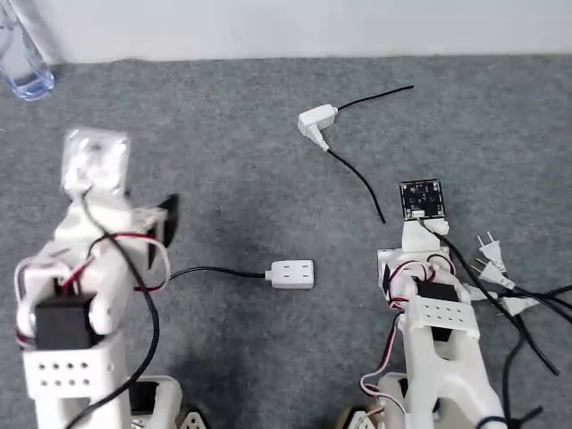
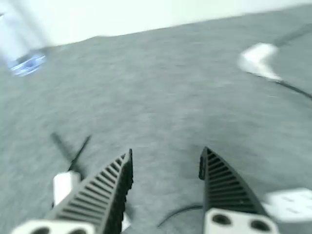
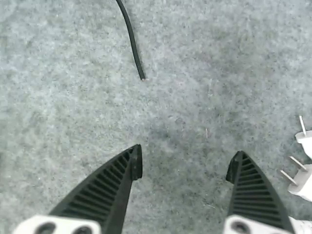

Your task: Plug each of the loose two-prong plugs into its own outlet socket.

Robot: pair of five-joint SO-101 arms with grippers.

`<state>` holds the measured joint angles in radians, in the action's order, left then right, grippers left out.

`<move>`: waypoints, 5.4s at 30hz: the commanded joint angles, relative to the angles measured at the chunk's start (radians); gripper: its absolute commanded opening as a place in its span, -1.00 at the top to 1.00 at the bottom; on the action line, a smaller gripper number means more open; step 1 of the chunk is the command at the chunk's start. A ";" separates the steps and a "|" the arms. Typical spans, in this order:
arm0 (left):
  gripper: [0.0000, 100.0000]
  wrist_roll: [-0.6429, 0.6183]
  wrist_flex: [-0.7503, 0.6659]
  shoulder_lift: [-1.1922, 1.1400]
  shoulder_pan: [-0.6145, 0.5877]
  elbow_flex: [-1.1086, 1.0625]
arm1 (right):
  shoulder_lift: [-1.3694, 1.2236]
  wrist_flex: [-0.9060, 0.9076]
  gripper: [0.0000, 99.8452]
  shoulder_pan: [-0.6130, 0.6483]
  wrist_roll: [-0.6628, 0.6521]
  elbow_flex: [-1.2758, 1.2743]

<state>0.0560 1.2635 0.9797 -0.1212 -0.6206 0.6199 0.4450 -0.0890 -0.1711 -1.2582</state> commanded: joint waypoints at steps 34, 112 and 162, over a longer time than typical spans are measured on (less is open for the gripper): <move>0.57 -0.068 -0.760 0.114 -0.101 -0.872 | 0.008 0.619 0.44 -0.222 -0.494 0.600; 0.58 0.017 -0.804 0.114 -0.046 -0.906 | -0.817 0.177 0.73 -0.450 -1.074 0.694; 0.58 0.018 -0.802 0.109 -0.020 -0.909 | -0.343 0.901 0.98 -0.076 -1.106 1.054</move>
<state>0.0637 0.4887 1.0810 -0.1473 -1.5351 0.2455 1.3134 -0.2562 -1.2651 -0.2608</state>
